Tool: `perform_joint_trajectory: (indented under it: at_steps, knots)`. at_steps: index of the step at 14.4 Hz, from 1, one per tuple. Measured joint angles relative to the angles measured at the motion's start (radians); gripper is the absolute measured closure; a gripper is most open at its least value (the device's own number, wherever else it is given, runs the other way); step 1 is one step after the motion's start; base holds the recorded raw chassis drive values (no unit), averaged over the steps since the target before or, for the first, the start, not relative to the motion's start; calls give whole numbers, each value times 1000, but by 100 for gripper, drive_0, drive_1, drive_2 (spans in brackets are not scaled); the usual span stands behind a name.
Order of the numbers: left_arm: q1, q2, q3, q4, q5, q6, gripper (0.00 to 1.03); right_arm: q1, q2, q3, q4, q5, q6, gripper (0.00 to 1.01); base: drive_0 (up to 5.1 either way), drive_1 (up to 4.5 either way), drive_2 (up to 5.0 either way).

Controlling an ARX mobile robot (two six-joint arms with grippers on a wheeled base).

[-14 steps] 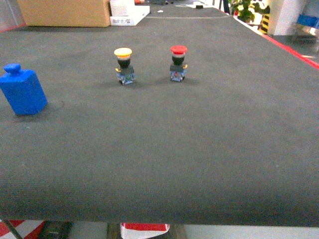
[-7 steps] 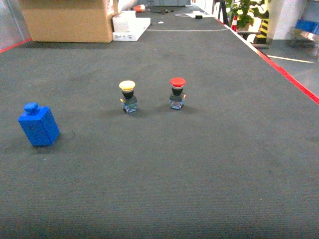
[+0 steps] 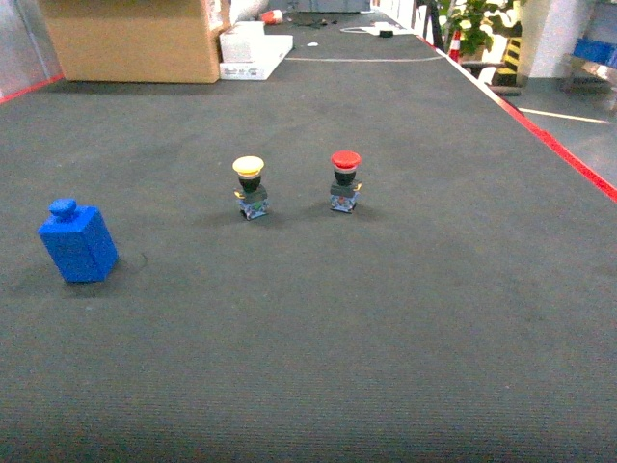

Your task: Pick blue part to blue bin on bottom shelf

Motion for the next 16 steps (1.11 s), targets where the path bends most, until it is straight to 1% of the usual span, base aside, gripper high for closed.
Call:
perform_joint_trajectory:
  at_steps: [1,3,4,5,6,8,10,12,16]
  knots:
    - [34,250,3,204,4,-9,5,0,0,0,-1,1,0,3,0,0,0]
    - [80,507,43,439,37,-9,5,0,0,0,0,1,0,3,0,0,0]
    - [106,730,97,619,70,-7,5,0,0,0,0,1,0,3,0,0,0]
    - [119,923,149,742,106,-8,5,0,0,0,-1,1,0,3,0,0,0]
    - [124,1075,192,813,138,-11,5,0,0,0,0,1,0,3,0,0,0]
    - [119,1283,261,866,173,-21,5,0,0,0,0,1,0,3,0,0,0]
    - [114,1431,317,875,177,-23,5,0,0,0,-1,1,0,3,0,0,0]
    - [115,1530,383,877,159,-26,5,0,0,0,0,1,0,3,0,0,0]
    - [125,1636,529,854,161,-19,5,0,0,0,-1,1,0,3,0,0,0]
